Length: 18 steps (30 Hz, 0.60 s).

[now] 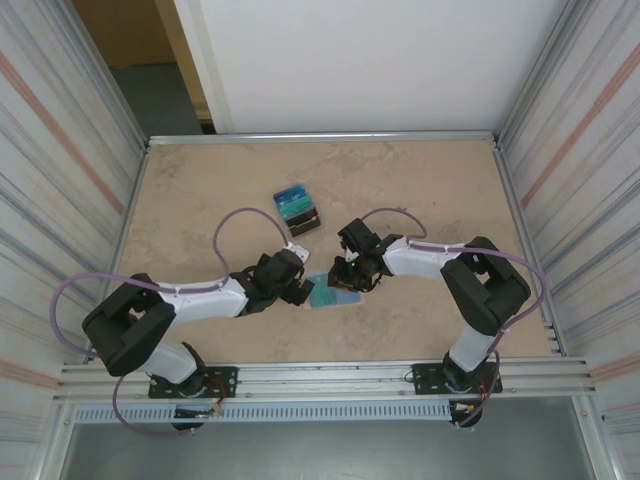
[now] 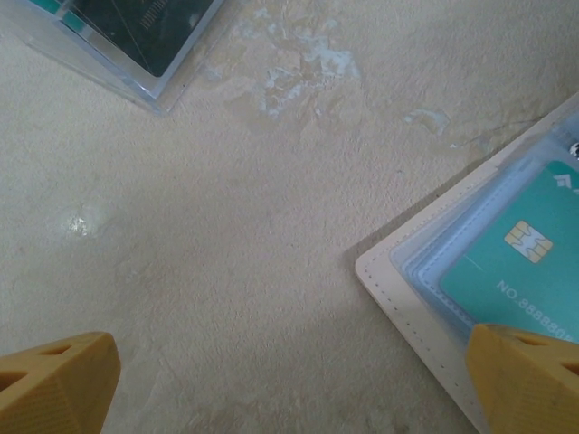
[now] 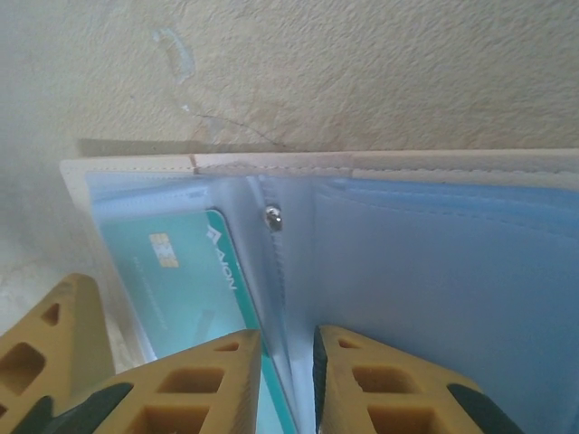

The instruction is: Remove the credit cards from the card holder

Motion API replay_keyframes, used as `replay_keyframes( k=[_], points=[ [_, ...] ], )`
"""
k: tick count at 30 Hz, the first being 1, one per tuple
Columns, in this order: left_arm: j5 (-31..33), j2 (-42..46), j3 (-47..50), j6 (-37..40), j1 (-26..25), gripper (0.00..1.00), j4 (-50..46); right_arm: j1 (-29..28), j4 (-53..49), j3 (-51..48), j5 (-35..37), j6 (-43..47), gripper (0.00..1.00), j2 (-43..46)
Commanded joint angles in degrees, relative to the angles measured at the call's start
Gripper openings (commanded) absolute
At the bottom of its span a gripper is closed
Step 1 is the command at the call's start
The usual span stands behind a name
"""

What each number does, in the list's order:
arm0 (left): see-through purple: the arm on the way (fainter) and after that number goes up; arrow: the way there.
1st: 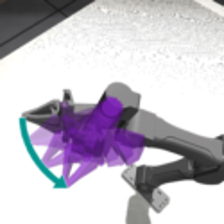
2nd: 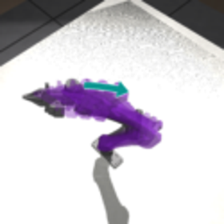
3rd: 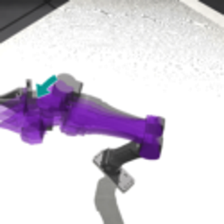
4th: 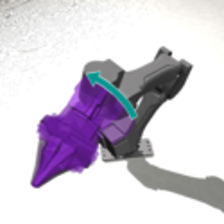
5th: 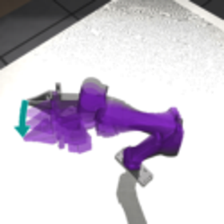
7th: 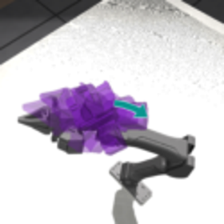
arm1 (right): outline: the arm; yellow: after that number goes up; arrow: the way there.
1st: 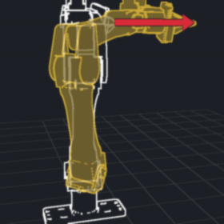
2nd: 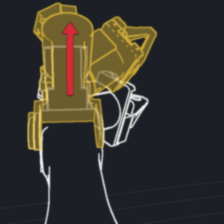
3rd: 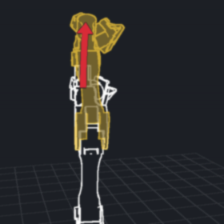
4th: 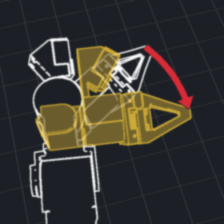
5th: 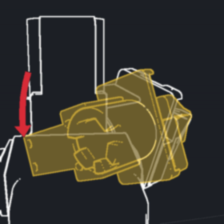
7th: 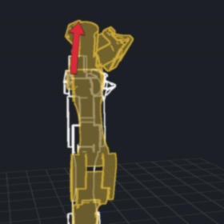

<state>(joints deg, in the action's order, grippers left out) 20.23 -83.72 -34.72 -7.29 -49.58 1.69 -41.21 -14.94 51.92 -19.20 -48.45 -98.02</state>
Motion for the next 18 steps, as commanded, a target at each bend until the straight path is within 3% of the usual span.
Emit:
replay_keyframes(
  k=[1, 11, 18],
  points=[
    [2.0, -1.1, -1.9, 0.9, -0.9, 0.99, -2.6, 0.2, 0.2, -0.7, -1.5, 0.8, 0.23, 2.1],
    [3.7, -3.3, -3.7, 0.8, -1.8, 0.99, -5.0, 0.0, 1.0, -1.4, -1.9, 1.3, 0.22, 2.2],
    [4.3, -3.2, -3.7, 0.1, -2.0, 0.99, -6.4, -1.8, -3.3, 0.4, 2.4, 3.7, 0.22, 5.1]
  ],
)
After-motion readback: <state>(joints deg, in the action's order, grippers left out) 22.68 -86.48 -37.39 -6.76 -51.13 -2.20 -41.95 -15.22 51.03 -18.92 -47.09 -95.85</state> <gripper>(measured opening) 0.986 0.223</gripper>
